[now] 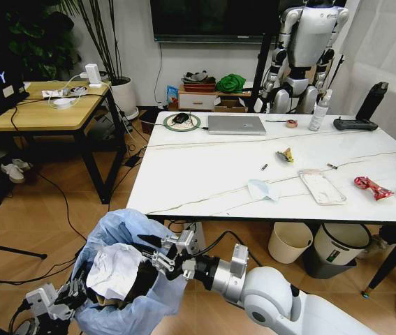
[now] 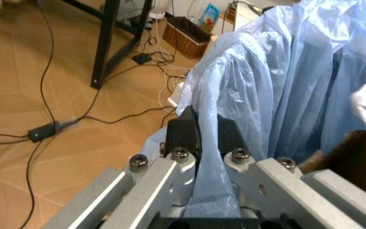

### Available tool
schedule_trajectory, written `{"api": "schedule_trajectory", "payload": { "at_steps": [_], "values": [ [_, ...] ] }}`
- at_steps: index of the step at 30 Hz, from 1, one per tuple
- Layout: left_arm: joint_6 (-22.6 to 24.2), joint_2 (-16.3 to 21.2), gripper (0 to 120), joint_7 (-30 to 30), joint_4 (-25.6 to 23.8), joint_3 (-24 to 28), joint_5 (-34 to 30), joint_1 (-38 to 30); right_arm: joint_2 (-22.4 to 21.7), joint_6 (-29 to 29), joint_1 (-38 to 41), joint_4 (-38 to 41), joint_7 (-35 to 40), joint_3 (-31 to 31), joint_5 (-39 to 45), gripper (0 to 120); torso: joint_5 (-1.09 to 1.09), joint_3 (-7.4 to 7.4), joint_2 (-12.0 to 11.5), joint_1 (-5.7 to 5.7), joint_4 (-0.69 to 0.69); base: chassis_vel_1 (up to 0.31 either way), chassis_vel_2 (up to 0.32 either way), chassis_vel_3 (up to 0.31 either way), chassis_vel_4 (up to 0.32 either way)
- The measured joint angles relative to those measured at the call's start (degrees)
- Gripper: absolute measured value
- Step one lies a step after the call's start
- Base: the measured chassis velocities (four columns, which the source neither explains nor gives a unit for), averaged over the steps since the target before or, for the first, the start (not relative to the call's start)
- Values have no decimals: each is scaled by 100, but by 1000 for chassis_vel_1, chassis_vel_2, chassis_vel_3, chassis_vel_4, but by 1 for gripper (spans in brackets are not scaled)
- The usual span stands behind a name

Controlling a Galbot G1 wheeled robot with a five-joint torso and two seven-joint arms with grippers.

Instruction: Pick up the trash bin and place the trash from the table into it.

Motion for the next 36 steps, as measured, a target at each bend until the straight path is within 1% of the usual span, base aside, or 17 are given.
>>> {"api": "schedule_trajectory", "payload": {
  "at_steps": [1,4,7,8,9,11,12,13,18,23,26,29,30,32,33,35,36],
  "values": [
    [0,0,0,0,0,0,0,0,0,0,0,0,0,0,0,39,0,0,0,0,0,0,0,0,0],
    [-15,11,0,0,50,47,197,0,-45,74,-99,103,90,225,-41,53,0,0,0,0,0,0,0,0,0],
    [-59,90,0,4,111,179,436,60,-47,108,-193,173,225,531,-39,63,0,0,0,0,1,0,0,0,0],
    [-30,131,0,-6,111,246,373,95,-42,114,-274,197,269,717,-40,69,0,0,0,0,0,0,0,0,0],
    [-30,131,0,-6,111,246,373,95,-42,114,-274,197,269,717,-40,69,0,0,0,0,0,0,0,0,0],
    [43,172,0,-105,125,238,154,70,-34,116,-412,246,313,1033,-40,78,0,0,0,0,1,0,0,0,0],
    [67,187,0,-147,131,224,93,55,-33,116,-451,261,323,1106,-40,79,0,0,0,0,0,0,0,0,0],
    [105,230,0,-214,153,196,7,32,-33,116,-532,293,342,1257,-36,87,1,0,0,0,0,0,0,0,0],
    [162,397,0,-256,188,280,-81,4,-39,90,-836,403,417,1627,-108,99,0,0,0,0,0,0,0,0,0],
    [202,516,0,-365,238,386,-105,-48,-1,31,-1150,432,603,1959,-316,100,0,0,0,0,0,0,0,0,0],
    [233,628,0,-420,272,472,-131,-38,25,-89,-1334,421,837,2285,-393,100,0,0,0,0,0,0,0,0,0],
    [234,714,0,-427,336,533,-130,-91,81,-278,-1482,370,1318,2669,-589,100,0,0,0,0,0,0,0,0,0],
    [234,714,0,-427,336,533,-130,-91,81,-278,-1482,370,1318,2669,-589,100,0,0,0,0,0,0,0,0,0],
    [231,743,0,-427,355,573,-129,-134,140,-587,-1533,310,1493,2991,-644,100,1,0,-1,0,0,0,0,0,0],
    [226,748,0,-426,359,607,-121,-163,190,-897,-1545,222,1604,3278,-698,100,0,0,-1,0,0,0,0,0,0],
    [214,751,0,-419,358,645,-90,-196,251,-1271,-1547,58,1717,3643,-826,100,1,0,-1,0,0,0,0,0,0],
    [214,751,0,-419,358,645,-90,-196,251,-1271,-1547,58,1717,3643,-826,100,1,0,-1,0,0,0,0,0,0]
  ]
}}
